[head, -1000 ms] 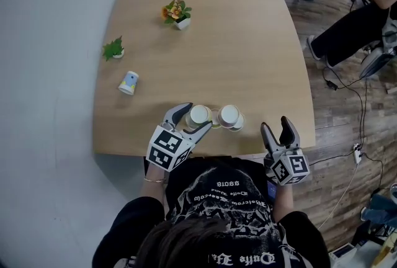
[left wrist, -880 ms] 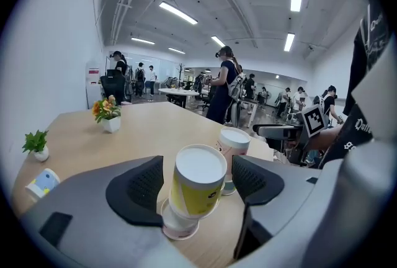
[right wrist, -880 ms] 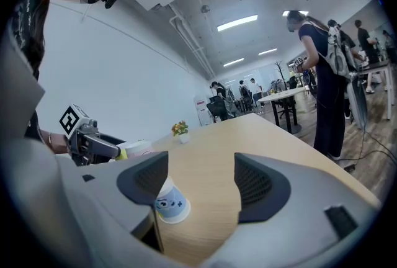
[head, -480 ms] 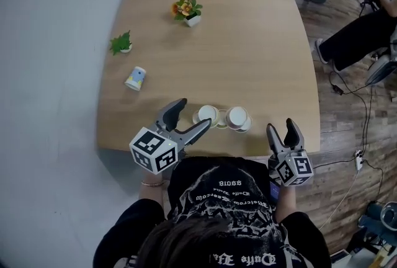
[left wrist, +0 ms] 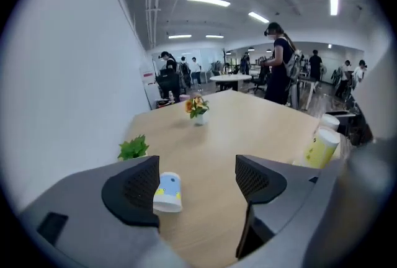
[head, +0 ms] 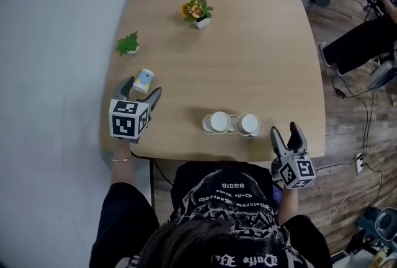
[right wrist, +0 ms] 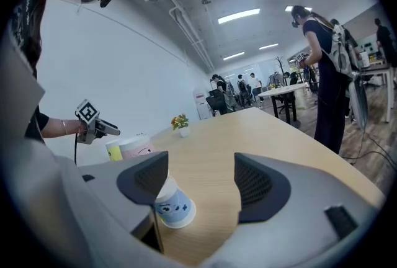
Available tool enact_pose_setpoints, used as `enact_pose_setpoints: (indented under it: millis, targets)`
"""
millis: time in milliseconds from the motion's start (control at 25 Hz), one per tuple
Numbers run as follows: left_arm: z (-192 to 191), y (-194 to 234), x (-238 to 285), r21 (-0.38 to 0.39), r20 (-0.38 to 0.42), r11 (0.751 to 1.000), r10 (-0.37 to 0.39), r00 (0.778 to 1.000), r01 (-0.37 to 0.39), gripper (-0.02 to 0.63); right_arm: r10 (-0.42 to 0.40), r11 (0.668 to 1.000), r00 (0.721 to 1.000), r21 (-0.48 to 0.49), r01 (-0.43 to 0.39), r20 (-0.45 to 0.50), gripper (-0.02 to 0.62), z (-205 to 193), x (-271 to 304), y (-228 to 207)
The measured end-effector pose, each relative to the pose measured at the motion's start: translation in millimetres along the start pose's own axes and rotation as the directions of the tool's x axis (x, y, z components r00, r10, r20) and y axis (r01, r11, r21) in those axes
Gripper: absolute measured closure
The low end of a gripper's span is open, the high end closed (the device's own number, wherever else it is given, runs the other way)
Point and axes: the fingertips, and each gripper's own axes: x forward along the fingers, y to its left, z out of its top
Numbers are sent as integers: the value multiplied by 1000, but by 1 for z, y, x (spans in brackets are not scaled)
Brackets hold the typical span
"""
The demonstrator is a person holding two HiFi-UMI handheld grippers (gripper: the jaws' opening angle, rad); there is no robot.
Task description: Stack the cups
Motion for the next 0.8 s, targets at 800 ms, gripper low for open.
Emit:
enact_pose_setpoints:
  millis: [800]
  targets:
    - [-97,75,158,-108,-627,979,-202,752,172,218,-124,992,988,25,127,-90,265,-29,0,52]
